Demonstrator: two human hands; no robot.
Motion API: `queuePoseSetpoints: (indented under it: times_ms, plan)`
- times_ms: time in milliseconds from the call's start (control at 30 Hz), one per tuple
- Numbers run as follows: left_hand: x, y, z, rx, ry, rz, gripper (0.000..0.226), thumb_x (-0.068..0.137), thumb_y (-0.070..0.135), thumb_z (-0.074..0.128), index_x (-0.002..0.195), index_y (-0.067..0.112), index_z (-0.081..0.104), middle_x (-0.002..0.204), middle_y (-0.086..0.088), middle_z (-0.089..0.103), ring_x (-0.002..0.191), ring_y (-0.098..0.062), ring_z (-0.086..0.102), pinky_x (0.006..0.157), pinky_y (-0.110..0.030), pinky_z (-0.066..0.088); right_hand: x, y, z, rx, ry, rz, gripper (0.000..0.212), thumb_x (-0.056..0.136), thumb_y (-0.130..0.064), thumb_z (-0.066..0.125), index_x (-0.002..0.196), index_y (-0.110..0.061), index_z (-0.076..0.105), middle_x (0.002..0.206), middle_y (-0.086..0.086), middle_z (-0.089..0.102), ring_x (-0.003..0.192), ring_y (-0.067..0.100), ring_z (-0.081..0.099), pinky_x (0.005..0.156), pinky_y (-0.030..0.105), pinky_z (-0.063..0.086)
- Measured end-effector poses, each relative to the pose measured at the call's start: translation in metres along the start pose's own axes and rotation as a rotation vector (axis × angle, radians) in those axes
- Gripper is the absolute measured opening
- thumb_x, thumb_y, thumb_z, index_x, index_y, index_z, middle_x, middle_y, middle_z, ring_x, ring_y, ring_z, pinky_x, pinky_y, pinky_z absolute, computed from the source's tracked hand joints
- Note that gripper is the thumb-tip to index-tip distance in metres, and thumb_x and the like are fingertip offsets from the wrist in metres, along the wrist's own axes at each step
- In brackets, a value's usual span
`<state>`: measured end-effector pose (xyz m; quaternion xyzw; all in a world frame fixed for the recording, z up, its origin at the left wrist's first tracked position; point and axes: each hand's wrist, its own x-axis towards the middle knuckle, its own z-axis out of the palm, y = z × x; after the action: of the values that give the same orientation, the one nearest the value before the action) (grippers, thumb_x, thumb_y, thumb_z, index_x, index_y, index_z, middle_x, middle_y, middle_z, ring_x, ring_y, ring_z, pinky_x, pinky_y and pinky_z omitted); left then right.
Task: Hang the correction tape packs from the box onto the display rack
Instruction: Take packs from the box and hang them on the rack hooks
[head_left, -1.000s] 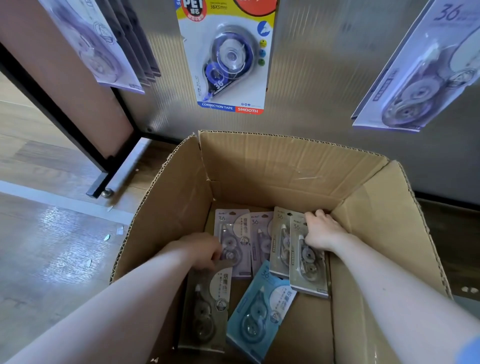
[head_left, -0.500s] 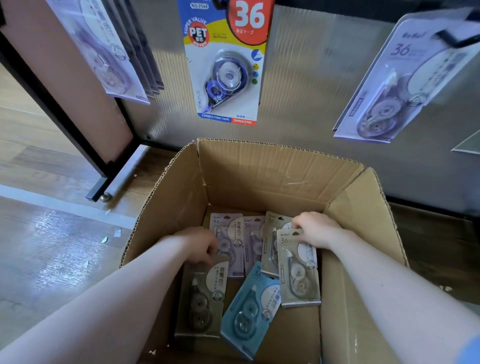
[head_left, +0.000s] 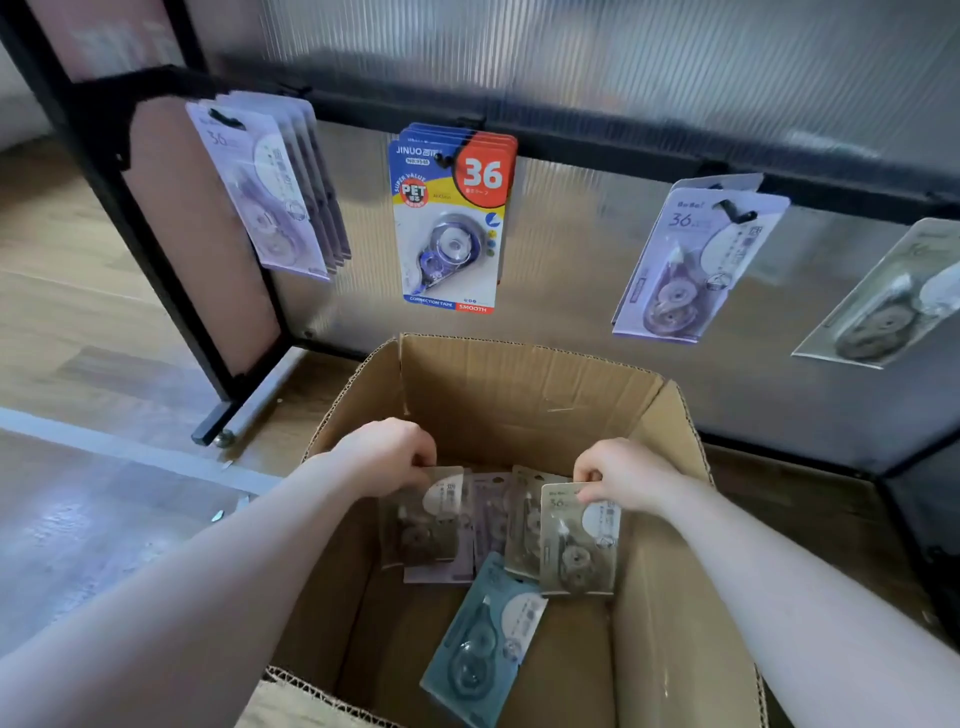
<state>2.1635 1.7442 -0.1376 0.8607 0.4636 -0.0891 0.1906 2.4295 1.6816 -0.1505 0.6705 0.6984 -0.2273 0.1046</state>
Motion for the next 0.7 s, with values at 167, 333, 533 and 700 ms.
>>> queuePoseSetpoints:
  times_ms: [167, 333, 533, 700]
  plan:
    - [-0.011, 0.015, -0.027, 0.019, 0.117, -0.009, 0.016, 0.086, 0.026, 0.058, 0.071, 0.030, 0.051, 0.068, 0.010, 0.046, 0.076, -0.017, 0.048, 0.062, -0.023, 0.033, -0.024, -0.004, -0.027, 0.084, 0.146, -0.006, 0.016, 0.085, -0.023, 0.062, 0.070, -0.026, 0.057, 0.070, -0.012, 0.053, 0.077, 0.014, 0.054, 0.071, 0.035, 0.048]
    - [-0.016, 0.035, -0.063, 0.043, 0.226, 0.007, 0.036, 0.085, 0.029, 0.058, 0.055, 0.031, 0.038, 0.070, 0.009, 0.052, 0.075, -0.018, 0.051, 0.061, -0.026, 0.037, -0.049, -0.002, -0.064, 0.173, 0.282, -0.009, 0.013, 0.085, -0.022, 0.062, 0.072, -0.024, 0.060, 0.077, -0.005, 0.060, 0.078, 0.017, 0.057, 0.072, 0.033, 0.047]
    - [-0.019, 0.071, -0.111, 0.110, 0.366, 0.049, 0.012, 0.088, 0.035, 0.058, 0.088, 0.024, 0.063, 0.087, 0.003, 0.063, 0.082, -0.020, 0.057, 0.068, -0.029, 0.048, -0.084, 0.010, -0.107, 0.340, 0.460, -0.003, 0.010, 0.086, -0.019, 0.064, 0.076, -0.021, 0.064, 0.071, -0.007, 0.058, 0.071, 0.015, 0.054, 0.063, 0.029, 0.039]
    - [-0.017, 0.104, -0.141, 0.139, 0.437, 0.105, 0.016, 0.091, 0.035, 0.055, 0.096, 0.023, 0.064, 0.088, 0.005, 0.062, 0.079, -0.014, 0.057, 0.063, -0.025, 0.047, -0.111, 0.032, -0.133, 0.349, 0.548, 0.036, 0.010, 0.086, -0.024, 0.064, 0.077, -0.023, 0.065, 0.068, -0.009, 0.059, 0.070, 0.015, 0.055, 0.063, 0.030, 0.041]
